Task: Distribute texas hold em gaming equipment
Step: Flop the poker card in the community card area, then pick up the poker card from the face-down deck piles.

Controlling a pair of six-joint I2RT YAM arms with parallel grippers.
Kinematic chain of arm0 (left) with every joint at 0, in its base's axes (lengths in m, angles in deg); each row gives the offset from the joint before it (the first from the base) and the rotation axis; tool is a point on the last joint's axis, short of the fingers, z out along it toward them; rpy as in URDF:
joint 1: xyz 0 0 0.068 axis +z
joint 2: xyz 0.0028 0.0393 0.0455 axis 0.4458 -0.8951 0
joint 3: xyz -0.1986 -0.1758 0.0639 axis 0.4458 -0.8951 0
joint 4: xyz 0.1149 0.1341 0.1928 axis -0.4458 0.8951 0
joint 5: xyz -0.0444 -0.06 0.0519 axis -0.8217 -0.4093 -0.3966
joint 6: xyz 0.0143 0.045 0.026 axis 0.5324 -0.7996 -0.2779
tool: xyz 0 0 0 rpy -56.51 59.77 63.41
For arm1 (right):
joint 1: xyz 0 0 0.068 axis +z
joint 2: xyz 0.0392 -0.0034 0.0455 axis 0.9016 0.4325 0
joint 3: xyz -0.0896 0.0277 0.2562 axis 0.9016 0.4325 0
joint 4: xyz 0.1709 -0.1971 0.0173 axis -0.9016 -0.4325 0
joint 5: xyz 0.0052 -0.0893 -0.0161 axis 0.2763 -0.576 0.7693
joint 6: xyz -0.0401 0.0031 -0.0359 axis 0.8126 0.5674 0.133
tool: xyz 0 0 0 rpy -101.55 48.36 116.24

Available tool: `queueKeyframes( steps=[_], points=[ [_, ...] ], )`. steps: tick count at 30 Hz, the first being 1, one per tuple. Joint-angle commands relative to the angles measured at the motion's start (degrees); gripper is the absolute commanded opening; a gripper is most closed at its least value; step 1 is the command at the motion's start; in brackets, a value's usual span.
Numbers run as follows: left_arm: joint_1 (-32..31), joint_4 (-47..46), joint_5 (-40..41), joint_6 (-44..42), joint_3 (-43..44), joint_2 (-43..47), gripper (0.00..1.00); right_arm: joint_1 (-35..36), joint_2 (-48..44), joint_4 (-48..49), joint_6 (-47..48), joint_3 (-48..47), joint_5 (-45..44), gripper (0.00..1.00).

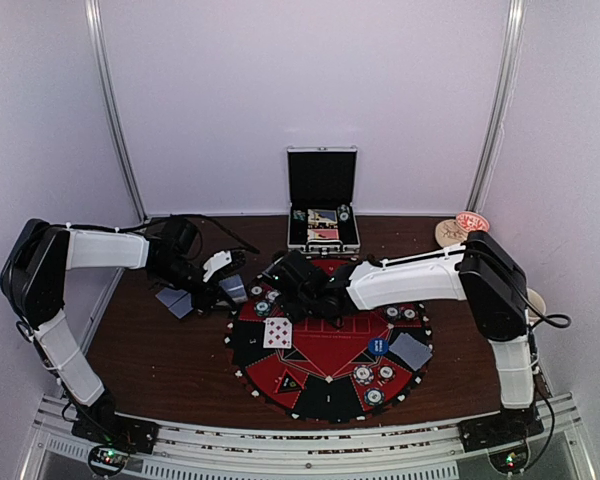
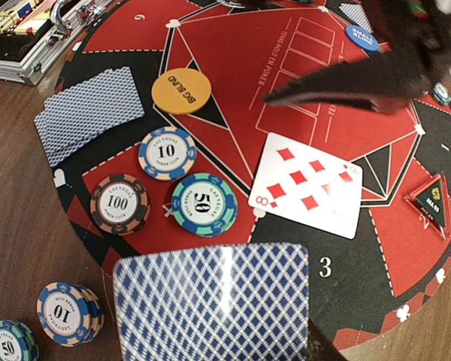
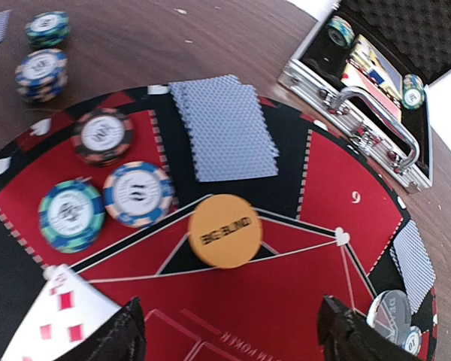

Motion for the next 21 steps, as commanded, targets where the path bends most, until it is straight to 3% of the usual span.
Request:
queueKeyframes(
  steps=[1,4,21],
  points=[
    [0.37,-1.55,-1.66,0.11,1.21,1.42,0.45,-0.82,2.88,-0.85,-0.06,-2.75,-0.90,0.86],
    [0.42,-1.56,-1.63,0.06,1.13,1.42,0.45,-1.58,2.96,-0.51,-1.14,-2.96,-0.94,1.00],
    [-2.28,-1.72,-0.95,-1.32,-0.56,2.46,0.45,-3.22,-15.26,25.89,-21.62,17.53,32.62,1.00]
  ],
)
